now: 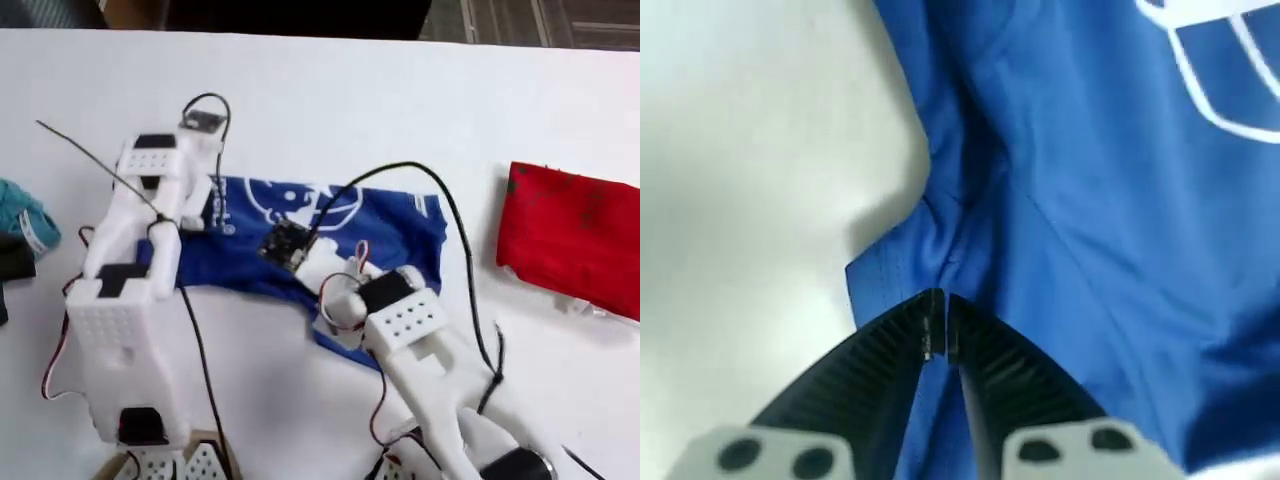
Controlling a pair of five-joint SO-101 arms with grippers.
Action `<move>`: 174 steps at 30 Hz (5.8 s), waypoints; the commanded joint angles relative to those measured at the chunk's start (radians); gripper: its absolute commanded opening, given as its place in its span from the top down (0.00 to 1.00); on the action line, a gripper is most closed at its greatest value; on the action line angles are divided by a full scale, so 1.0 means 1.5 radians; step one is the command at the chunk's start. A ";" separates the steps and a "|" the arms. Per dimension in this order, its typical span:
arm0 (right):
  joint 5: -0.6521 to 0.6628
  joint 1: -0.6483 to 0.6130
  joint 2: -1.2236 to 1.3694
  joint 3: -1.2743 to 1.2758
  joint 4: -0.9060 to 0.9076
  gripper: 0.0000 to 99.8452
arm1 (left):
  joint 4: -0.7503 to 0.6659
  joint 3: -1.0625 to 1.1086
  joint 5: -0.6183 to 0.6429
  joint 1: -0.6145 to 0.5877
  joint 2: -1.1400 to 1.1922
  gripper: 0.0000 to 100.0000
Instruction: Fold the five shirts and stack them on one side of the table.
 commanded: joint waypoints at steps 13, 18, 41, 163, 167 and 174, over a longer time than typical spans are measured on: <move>0.005 -0.234 0.153 -0.004 0.006 0.98 | -0.127 0.057 0.000 -0.033 -0.031 0.97; 0.006 -0.235 0.152 -0.017 0.016 0.98 | -0.135 0.056 0.000 -0.033 -0.031 0.97; 0.065 0.311 0.430 -0.361 -0.188 0.98 | -0.131 0.062 0.035 -0.047 -0.031 0.97; 0.098 0.113 0.462 -0.369 0.021 0.98 | -0.135 0.061 0.103 -0.072 -0.031 0.97; 0.098 0.112 0.404 -0.370 0.050 0.98 | -0.135 0.060 0.103 -0.072 -0.031 0.97; 0.098 0.112 0.271 -0.369 0.130 0.98 | -0.135 0.060 0.103 -0.072 -0.031 0.97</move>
